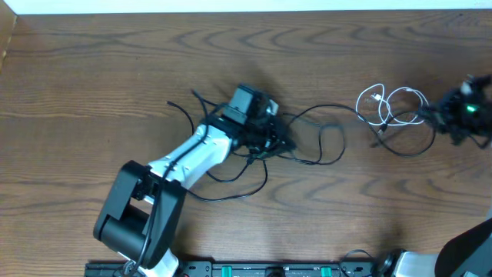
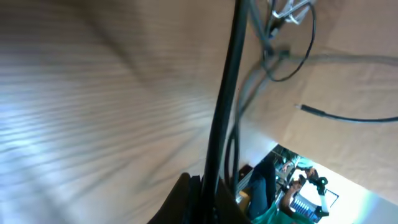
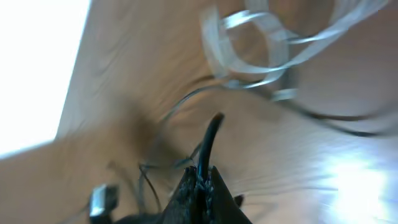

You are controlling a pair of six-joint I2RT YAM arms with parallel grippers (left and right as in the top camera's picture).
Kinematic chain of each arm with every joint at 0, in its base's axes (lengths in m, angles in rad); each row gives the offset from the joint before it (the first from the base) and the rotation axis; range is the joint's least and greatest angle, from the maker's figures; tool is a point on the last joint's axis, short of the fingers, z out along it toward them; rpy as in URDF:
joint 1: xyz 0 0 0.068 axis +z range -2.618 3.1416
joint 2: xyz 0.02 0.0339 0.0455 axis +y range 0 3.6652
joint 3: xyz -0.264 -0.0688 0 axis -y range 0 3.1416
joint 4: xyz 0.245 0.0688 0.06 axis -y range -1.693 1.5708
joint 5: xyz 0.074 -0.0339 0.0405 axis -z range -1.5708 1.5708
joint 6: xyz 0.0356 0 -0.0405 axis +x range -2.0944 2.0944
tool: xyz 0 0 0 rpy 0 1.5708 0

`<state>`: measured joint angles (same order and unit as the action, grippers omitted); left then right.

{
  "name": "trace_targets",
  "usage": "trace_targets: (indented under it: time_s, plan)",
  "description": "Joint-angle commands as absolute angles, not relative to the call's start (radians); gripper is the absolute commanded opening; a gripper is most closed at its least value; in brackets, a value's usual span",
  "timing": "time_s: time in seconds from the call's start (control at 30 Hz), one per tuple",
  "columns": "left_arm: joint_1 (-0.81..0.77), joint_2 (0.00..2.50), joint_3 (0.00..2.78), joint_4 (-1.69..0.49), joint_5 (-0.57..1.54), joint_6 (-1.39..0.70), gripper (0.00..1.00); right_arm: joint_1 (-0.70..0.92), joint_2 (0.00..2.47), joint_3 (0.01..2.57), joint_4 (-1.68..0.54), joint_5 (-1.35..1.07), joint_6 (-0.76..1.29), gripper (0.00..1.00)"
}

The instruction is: Untangle cables

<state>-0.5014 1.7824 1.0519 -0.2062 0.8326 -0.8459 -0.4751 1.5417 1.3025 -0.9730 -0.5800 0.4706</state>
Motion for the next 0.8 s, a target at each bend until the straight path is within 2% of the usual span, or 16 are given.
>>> trace_targets:
  time_s: [0.0,0.27,0.53,0.6,0.63,0.73,0.77]
  plan:
    - [-0.436,1.751,1.089,-0.27,0.859,-0.699,0.08,-0.621,1.53,1.312,-0.998,-0.477,0.522,0.01]
    - [-0.331,1.692,1.139,-0.343,0.845,-0.648,0.07,-0.868,1.53,1.312,-1.07,-0.478,0.564,0.01]
    - [-0.375,1.683,1.139,-0.32,0.738,-0.686,0.08,-0.862,1.53,1.312,-1.078,-0.485,0.545,0.01]
    - [-0.406,1.684,1.139,-0.293,0.731,-0.686,0.17,-0.841,1.53,1.312,-1.078,-0.485,0.513,0.01]
    - [-0.422,1.684,1.139,-0.278,0.72,-0.686,0.32,-0.827,1.53,1.312,-1.078,-0.485,0.495,0.02]
    - [-0.471,1.684,1.139,-0.236,0.684,-0.69,0.54,-0.782,1.53,1.312,-1.078,-0.485,0.44,0.12]
    - [-0.487,1.684,1.139,-0.227,0.664,-0.699,0.61,-0.765,1.53,1.312,-1.08,-0.486,0.423,0.18]
